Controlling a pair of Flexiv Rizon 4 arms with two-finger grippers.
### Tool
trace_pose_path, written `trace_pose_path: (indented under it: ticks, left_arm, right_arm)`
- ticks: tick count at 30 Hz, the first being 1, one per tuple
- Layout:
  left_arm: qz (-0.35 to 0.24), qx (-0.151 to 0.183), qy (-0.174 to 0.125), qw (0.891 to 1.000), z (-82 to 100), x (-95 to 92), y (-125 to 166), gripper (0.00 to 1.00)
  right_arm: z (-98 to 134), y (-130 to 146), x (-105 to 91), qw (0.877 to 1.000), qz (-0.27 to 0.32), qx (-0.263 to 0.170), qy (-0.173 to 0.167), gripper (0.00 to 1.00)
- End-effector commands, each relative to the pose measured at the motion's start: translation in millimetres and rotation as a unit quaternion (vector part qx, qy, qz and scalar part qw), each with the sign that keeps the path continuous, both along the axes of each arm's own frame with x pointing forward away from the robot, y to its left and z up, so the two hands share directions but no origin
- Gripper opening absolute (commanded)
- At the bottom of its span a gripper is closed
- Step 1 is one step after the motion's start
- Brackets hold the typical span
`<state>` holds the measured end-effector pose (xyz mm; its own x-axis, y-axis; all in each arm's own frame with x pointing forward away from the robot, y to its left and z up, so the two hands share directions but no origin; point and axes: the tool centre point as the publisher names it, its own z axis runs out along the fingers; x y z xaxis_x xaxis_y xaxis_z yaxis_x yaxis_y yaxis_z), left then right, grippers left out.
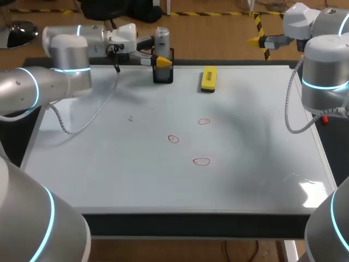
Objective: Pick up the inspection probe, press it on each red-marked spot on the whiteboard one by one, put down the probe, pick up the eraser, and wipe off all the red marks.
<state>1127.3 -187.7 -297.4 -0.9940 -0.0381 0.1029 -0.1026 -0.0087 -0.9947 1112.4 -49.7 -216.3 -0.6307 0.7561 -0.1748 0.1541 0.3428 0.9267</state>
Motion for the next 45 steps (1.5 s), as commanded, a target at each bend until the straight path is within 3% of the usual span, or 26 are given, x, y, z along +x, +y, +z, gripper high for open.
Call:
trace_pose_path:
  ticks: [1, 2, 4, 8, 10, 19, 20, 21, 22, 45]
  left_arm:
    - [0.002, 0.000, 0.000, 1.000, -4.2, 2.0, -1, 1.00]
    - [0.003, 0.001, 0.001, 1.000, -4.6, 1.9, -1, 1.00]
    - [0.006, 0.001, 0.002, 1.000, -5.4, 1.6, 0, 0.80]
    - [0.010, 0.000, 0.002, 1.000, -5.9, 1.4, 1, 0.66]
    - [0.010, 0.000, 0.002, 1.000, -5.9, 1.3, 1, 0.52]
    - [0.007, 0.009, 0.002, 1.000, -7.6, 1.2, -2, 0.28]
    - [0.007, 0.010, 0.002, 1.000, -8.4, 1.3, -2, 0.22]
    - [0.008, 0.010, 0.003, 1.000, -9.1, 1.3, -2, 0.06]
    - [0.010, 0.010, 0.004, 1.000, -9.5, 1.2, -2, 0.00]
    - [0.045, -0.014, -0.003, 0.999, 1.6, -2.6, 9, 0.00]
  right_arm:
    - [0, 0, 0.7, 1.000, 0.000, -0.001, 0.001, 1.00]
    - [0, 0, 0.7, 1.000, 0.000, -0.001, 0.001, 1.00]
    - [0, 0, 0.7, 1.000, 0.000, -0.001, 0.001, 1.00]
    - [0, 0, 0.7, 1.000, 0.000, -0.001, 0.001, 1.00]
    - [0, 0, 0.7, 1.000, 0.000, -0.001, 0.001, 1.00]
    - [0, 0, 0.7, 1.000, 0.000, -0.001, 0.001, 1.00]
    - [0, 0, 0.7, 1.000, 0.000, -0.001, 0.001, 1.00]
    - [0, 0, 0.7, 1.000, 0.000, -0.001, 0.001, 1.00]
    - [0, 0, 0.7, 1.000, 0.000, -0.001, 0.001, 1.00]
    - [0, 0, 0.7, 1.000, 0.000, -0.001, 0.001, 1.00]
